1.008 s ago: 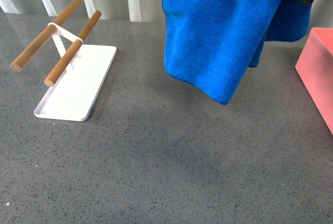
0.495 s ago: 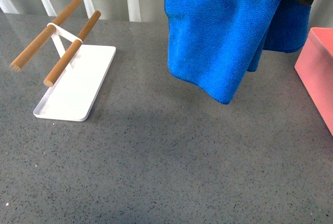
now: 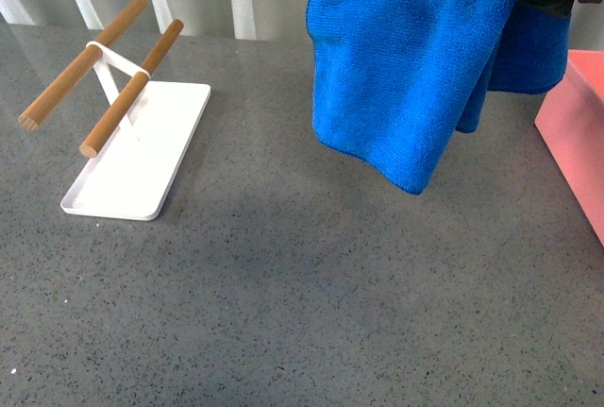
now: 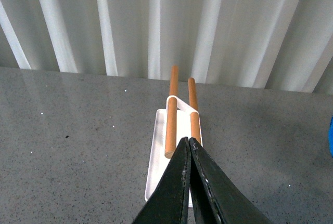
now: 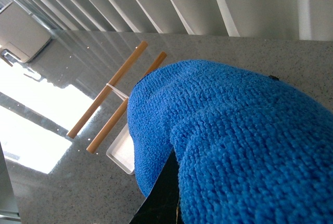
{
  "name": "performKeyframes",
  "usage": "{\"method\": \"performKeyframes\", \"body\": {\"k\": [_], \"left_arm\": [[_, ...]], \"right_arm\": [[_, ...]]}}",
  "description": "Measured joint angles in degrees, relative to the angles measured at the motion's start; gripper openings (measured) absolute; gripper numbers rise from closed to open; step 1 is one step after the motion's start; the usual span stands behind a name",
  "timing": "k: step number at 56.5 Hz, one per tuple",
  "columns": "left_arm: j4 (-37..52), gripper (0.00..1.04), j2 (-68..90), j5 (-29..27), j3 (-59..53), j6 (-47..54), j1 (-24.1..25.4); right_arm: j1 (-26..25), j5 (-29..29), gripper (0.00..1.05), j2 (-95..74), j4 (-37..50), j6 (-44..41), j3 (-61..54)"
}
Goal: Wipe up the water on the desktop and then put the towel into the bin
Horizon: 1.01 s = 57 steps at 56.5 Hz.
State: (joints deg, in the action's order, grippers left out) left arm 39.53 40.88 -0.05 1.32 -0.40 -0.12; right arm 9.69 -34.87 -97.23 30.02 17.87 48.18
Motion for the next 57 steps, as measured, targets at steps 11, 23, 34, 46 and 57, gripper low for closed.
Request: {"method": "performKeyframes", "body": {"k": [11,23,34,46,57], "left_arm": [[-7.3,0.04,-8.09,0.02,-0.02,0.0,0.0],[-13.75,0.04,-15.15,0.02,-0.04,0.0,0.0],[-18.82,0.04,-20.33,0.02,-0.04,0.0,0.0],[-23.23,0.04,-24.81,0.02,-0.04,0.0,0.0],[-26.29,0.04,-27.93,0.02,-0.04,0.0,0.0]], "right_arm": [[0.0,0.09,0.04,0.0,-0.2,-0.11,0.09],[0.0,0.28,0.04,0.0,-0.79,-0.59,0.09],[0.0,0.37,0.04,0.0,-1.18,-0.96,0.09],[0.0,0.5,0.04,0.0,-1.44,-1.16,0.59],[0.0,0.55,0.04,-0.02,-1.49,-1.22,0.77]]}}
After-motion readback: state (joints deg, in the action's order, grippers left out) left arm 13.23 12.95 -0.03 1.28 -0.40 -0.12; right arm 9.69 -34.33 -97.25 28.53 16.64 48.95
